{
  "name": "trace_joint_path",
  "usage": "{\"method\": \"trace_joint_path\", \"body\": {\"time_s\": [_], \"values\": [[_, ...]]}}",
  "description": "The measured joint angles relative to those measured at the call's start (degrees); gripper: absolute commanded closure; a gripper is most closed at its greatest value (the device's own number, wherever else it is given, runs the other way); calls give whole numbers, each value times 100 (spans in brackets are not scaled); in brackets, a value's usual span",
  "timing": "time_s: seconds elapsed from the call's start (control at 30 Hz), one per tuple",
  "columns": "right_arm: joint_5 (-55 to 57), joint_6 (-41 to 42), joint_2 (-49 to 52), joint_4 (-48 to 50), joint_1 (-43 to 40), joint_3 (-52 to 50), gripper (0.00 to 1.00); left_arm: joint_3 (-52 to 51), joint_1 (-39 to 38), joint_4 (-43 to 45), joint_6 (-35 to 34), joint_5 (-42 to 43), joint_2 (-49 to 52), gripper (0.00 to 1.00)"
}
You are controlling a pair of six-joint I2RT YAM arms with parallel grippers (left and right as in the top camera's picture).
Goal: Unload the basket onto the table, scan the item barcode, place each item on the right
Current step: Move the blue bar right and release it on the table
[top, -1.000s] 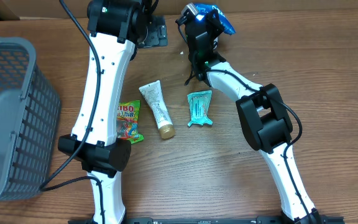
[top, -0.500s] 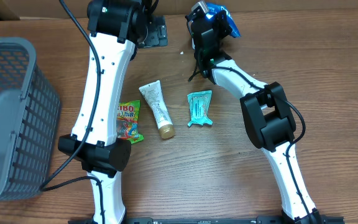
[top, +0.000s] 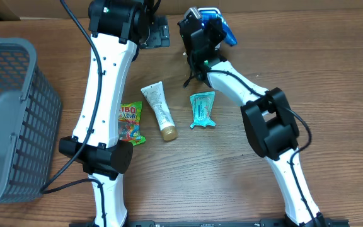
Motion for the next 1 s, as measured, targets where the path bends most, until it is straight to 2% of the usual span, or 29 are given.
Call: {"method": "trace_joint_path", "body": {"time_s": [0.17,0.3,0.43,0.53,0.63,0.87,0.9,0.93,0.97,1.0], "values": [[-1429,1322,-1394,-2946,-59,-4,96,0,0,-4,-2,-2,0,0],[-3117,2747,-2568,-4424,-428,22,96,0,0,0,-2,-13,0,0],[-4347,3753,-2909,-5919,-1342,103,96,0,0,-2,-2,-13,0,0],[-4798,4247,-2822,-6225,-2365,-310,96,0,0,-2,-2,-13,0,0],[-4948,4470,-2800,-6061,-3132,-1047,96,0,0,-2,-2,-13,0,0],[-5066,4966,-2754,-4682,-4546,-2918,96,0,0,0,-2,-13,0,0],[-5071,5010,-2750,-4610,-4627,-3010,92,0,0,0,-2,-13,0,0],[-5071,5056,-2745,-4607,-4721,-3104,61,0,0,-2,-2,-13,0,0],[-5073,5077,-2745,-4612,-4760,-3136,25,0,0,0,-2,-13,0,0],[-5088,5141,-2745,-4594,-4784,-3152,0,0,0,0,-2,-13,0,0]]}}
